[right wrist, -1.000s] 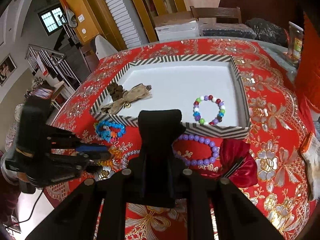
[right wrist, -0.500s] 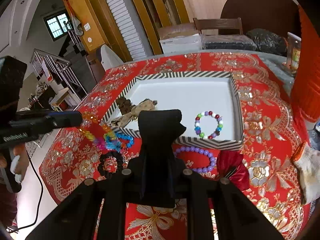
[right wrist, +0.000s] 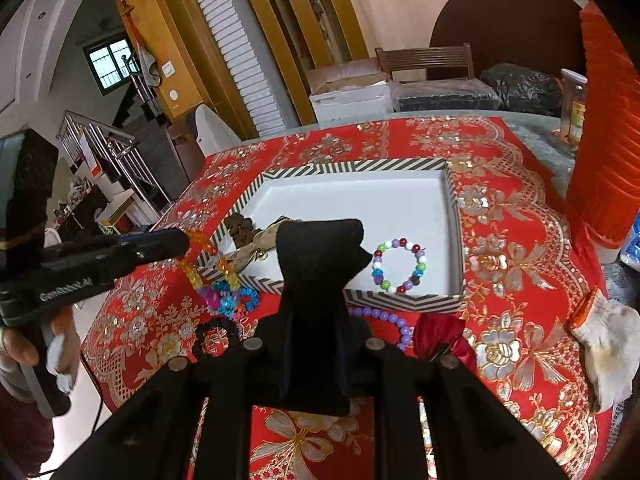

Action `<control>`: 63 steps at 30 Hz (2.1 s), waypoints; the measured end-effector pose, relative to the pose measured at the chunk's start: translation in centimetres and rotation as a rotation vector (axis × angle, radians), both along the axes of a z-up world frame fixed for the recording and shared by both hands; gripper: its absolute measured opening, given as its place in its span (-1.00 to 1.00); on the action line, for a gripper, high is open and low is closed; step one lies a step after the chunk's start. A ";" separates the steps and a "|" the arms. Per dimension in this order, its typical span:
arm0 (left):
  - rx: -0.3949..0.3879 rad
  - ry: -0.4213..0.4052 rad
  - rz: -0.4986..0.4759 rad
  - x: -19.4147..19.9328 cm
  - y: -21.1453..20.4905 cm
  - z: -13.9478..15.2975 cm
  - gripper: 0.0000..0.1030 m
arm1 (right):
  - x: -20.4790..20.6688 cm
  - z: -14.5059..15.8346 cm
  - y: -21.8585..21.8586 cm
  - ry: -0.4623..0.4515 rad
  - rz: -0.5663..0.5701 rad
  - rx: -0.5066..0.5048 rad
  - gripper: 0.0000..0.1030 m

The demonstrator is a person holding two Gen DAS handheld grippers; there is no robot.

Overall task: Organize jewelry
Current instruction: 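Carry the amber bead bracelet over the tray with the left tool while the right tool carries the black pouch, then lower the amber bracelet into the tray and open the left tool while the right tool releases the black pouch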

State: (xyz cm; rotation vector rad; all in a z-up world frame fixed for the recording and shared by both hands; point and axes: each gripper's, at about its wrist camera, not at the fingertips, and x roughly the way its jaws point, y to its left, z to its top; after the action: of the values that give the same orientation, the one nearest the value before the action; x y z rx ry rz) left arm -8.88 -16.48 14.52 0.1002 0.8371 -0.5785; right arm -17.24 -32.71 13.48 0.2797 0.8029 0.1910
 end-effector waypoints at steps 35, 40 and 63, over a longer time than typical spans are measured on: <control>-0.031 0.088 0.100 8.2 -3.4 -4.1 -0.66 | 12.0 1.4 -5.0 0.041 -0.063 -0.109 -0.67; -0.005 0.121 0.133 8.5 -2.5 -6.3 -0.66 | 14.5 -1.9 -5.1 0.116 -0.050 -0.134 -0.67; 0.041 0.165 0.245 10.0 -0.9 -9.8 -0.36 | 19.6 -9.2 -6.9 0.231 -0.049 -0.225 -0.53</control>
State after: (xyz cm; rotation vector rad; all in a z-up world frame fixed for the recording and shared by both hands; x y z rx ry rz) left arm 1.16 -17.34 4.77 -0.0132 1.0055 -0.3416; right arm 2.38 -39.57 4.32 0.1100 1.0366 0.0208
